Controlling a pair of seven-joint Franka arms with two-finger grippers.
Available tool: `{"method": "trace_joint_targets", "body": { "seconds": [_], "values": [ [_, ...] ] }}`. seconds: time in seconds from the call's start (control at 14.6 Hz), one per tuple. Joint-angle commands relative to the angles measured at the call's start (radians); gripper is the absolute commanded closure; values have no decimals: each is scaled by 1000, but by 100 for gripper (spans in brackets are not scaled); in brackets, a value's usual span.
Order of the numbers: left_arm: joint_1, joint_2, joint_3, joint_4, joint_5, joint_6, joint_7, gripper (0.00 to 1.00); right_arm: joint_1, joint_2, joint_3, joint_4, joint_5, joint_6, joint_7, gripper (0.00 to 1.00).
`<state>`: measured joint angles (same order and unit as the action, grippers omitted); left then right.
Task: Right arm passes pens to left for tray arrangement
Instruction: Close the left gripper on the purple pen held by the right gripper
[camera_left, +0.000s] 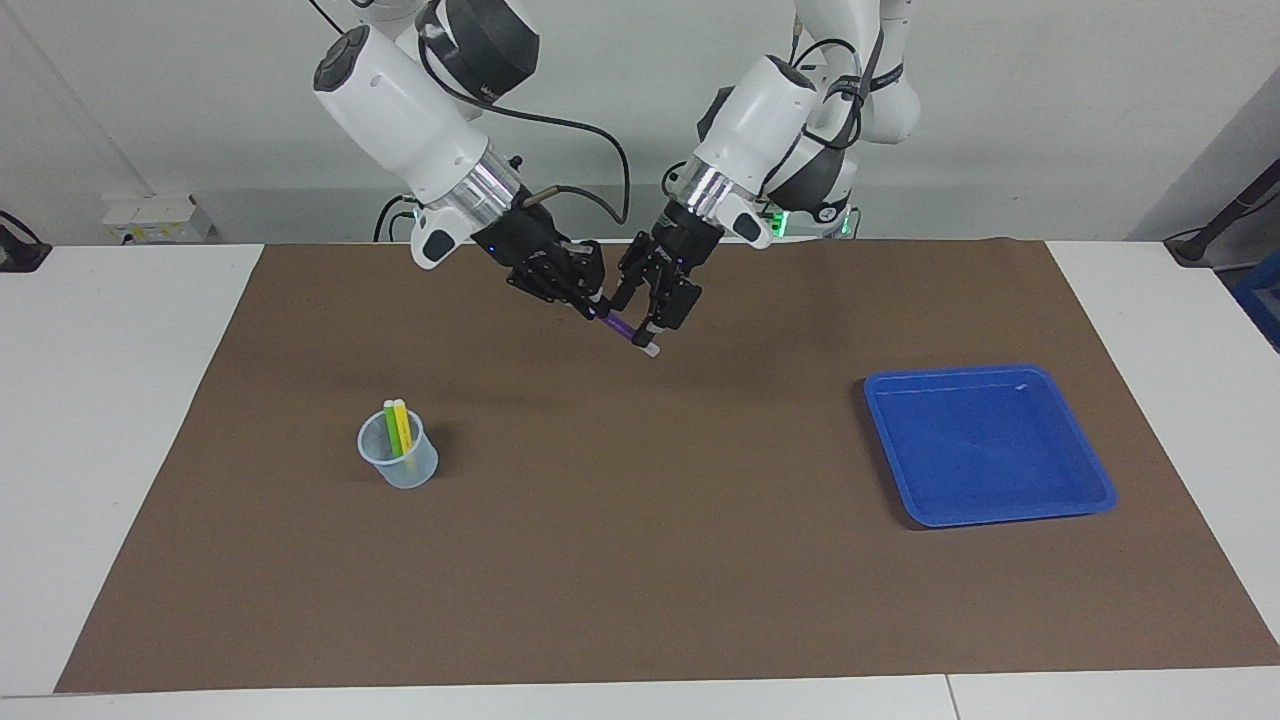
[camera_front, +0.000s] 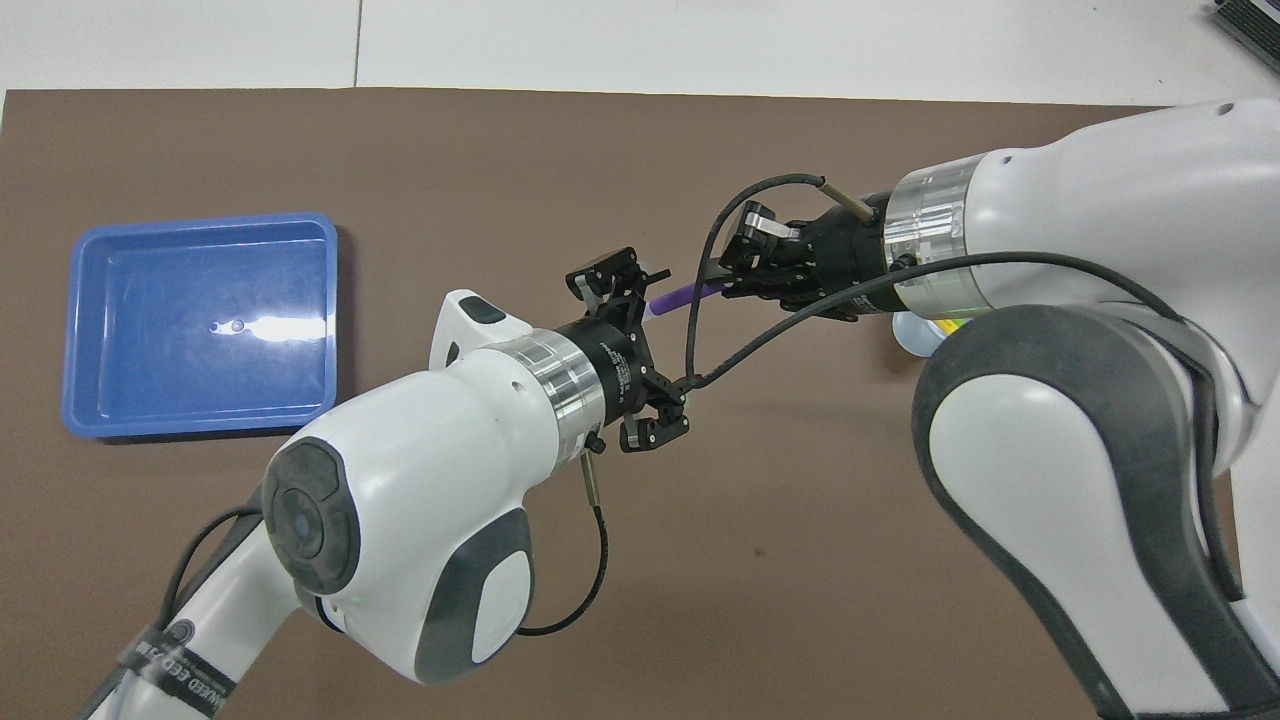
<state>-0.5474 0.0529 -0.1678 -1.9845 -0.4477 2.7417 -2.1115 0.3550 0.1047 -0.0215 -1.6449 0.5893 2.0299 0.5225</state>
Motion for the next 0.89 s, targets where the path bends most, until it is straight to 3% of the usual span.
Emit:
{"method": "trace_joint_targets", "body": {
  "seconds": [0.0,0.41,0.82],
  "values": [
    [-23,10,14,7,-23,21,-24,23,4,1,-2,-9,30,27,8,90],
    [-19,10,14,7,-23,21,-30,48,4,1,-2,-9,29,27,8,90],
    [-13,12,14,9,-23,21,-30,90,4,1,-2,-9,29,27,5,90]
  ]
}}
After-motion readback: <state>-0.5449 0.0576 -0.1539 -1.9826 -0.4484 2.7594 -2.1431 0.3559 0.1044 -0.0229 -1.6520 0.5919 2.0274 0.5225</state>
